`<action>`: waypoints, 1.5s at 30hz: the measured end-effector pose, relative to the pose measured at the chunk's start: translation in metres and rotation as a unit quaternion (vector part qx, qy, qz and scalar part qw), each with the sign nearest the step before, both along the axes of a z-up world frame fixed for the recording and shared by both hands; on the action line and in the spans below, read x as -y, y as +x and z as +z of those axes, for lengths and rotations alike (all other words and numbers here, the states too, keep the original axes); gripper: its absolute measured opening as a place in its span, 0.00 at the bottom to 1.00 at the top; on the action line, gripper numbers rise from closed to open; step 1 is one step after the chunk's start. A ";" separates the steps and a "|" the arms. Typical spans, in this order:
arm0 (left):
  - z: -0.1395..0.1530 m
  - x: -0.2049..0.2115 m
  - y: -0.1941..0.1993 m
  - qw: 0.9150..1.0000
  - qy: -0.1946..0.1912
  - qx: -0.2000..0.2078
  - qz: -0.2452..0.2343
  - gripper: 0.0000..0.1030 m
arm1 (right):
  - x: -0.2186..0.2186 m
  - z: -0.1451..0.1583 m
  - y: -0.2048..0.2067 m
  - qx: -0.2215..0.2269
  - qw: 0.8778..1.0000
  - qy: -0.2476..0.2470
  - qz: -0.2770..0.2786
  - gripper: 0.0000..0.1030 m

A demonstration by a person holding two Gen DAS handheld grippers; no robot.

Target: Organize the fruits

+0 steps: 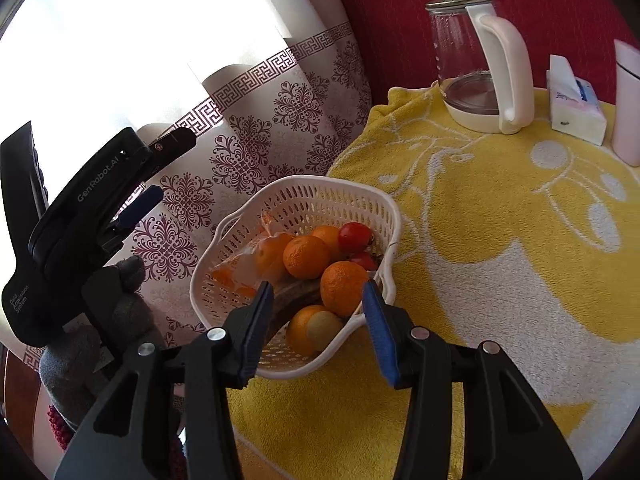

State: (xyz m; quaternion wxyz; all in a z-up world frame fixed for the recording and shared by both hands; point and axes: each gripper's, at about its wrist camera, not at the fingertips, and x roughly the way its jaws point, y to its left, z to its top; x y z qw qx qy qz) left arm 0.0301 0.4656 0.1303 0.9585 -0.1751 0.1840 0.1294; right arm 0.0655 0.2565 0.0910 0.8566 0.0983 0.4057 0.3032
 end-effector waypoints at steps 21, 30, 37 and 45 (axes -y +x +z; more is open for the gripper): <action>0.000 0.013 -0.062 0.992 0.125 0.002 0.016 0.97 | 0.025 -0.005 -0.043 0.084 0.993 -0.077 -0.044 0.90; -0.038 0.024 -0.097 0.982 0.183 -0.032 0.022 0.97 | 0.017 -0.001 -0.054 0.129 0.982 -0.122 -0.061 0.95; -0.049 0.033 -0.096 0.979 0.199 -0.041 0.007 0.97 | 0.018 0.012 -0.062 0.175 0.971 -0.138 -0.090 0.95; -0.055 0.023 -0.096 0.981 0.187 -0.047 0.020 0.97 | 0.008 0.017 -0.082 0.236 0.957 -0.148 -0.086 0.95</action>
